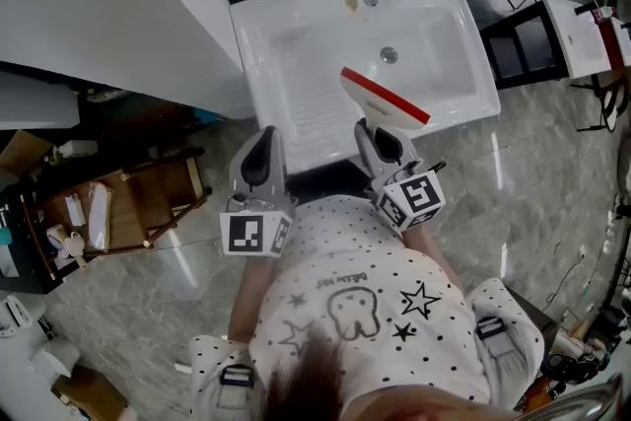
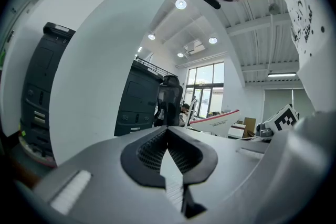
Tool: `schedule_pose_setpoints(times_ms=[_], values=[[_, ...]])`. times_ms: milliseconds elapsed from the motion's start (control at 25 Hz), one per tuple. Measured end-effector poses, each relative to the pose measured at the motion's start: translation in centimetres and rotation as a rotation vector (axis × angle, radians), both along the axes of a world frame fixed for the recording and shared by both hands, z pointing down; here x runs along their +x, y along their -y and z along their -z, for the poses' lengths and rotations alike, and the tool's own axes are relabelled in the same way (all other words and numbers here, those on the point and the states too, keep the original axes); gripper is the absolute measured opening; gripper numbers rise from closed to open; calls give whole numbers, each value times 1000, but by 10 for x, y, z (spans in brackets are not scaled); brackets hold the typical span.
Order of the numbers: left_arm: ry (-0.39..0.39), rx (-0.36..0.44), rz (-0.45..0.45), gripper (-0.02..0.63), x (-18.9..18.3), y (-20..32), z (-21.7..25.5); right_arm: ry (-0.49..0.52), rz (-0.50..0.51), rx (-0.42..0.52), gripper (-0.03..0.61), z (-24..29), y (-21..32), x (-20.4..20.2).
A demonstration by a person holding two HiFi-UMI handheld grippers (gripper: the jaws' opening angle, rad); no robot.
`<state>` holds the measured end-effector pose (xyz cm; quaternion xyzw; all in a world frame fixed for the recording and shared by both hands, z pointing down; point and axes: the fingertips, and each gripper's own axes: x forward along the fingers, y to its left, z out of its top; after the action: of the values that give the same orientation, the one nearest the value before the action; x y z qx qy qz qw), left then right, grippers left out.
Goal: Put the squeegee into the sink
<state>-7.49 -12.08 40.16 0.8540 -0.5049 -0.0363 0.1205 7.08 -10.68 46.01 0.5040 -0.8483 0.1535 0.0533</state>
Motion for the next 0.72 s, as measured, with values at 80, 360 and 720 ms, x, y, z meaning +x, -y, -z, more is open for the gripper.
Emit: schedule_pose_setpoints(times_ms=[80,360,720], values=[[-1,-8,3,-8,3,-4,-2,9,2,0,25,1,-1,1],[4,-28,27,-8,18,-7,-1,19,45,-7,25,5,5,8],[2,-18,72,-6,21,-1,8,31,94,-37,25,4,18,12]])
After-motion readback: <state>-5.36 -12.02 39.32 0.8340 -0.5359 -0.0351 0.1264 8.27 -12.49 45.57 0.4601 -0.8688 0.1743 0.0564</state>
